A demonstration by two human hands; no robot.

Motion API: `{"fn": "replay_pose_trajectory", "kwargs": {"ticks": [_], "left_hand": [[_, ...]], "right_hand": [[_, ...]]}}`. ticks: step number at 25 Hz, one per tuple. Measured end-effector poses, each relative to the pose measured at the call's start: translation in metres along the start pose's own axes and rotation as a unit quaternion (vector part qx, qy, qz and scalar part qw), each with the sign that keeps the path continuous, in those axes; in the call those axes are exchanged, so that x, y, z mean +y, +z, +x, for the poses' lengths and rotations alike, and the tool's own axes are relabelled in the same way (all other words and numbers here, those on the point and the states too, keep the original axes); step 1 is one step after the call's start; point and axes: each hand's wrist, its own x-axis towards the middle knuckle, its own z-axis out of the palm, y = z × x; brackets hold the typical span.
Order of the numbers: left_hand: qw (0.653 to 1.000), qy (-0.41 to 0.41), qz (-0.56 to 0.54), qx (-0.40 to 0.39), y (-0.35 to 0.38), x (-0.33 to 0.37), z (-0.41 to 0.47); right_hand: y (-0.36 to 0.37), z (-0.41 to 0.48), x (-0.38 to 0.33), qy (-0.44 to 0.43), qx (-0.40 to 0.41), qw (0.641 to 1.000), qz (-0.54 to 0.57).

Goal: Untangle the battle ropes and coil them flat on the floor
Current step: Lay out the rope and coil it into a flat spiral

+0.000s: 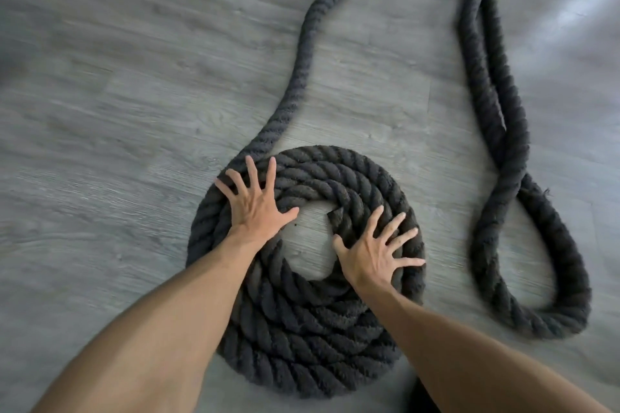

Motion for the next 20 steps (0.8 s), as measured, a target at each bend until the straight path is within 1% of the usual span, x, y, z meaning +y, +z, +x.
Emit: {"fn": "replay_pose_trajectory", "kwargs": {"ticks": [3, 5, 7, 10, 12, 14, 15, 20], "left_hand": [[0.999, -0.04, -0.033, 0.016, 0.003, -0.005, 0.008], [0.998, -0.059, -0.02, 0.033, -0.001, -0.004, 0.019], [0.997, -0.066, -0.008, 0.048, -0.006, -0.004, 0.035], [0.992, -0.084, -0.058, 0.068, -0.002, -0.002, 0.055], [0.993, -0.073, -0.061, 0.068, -0.002, 0.0, 0.069], [0.995, -0.068, -0.053, 0.051, -0.006, 0.003, 0.083], [0.995, -0.078, -0.056, 0.036, -0.009, 0.005, 0.093], [0.982, -0.164, -0.062, -0.069, -0.031, 0.025, 0.13]], "right_hand": [[-0.02, 0.042, -0.007, -0.063, -0.008, 0.998, -0.028], [-0.036, 0.077, -0.019, -0.118, -0.013, 0.992, -0.048], [-0.052, 0.108, -0.032, -0.16, -0.022, 0.985, -0.062], [-0.072, 0.147, -0.052, -0.215, -0.032, 0.972, -0.086], [-0.087, 0.173, -0.067, -0.25, -0.037, 0.963, -0.098], [-0.101, 0.198, -0.085, -0.286, -0.042, 0.951, -0.112], [-0.108, 0.212, -0.095, -0.304, -0.044, 0.944, -0.121], [-0.141, 0.274, -0.135, -0.379, -0.068, 0.909, -0.157]]}}
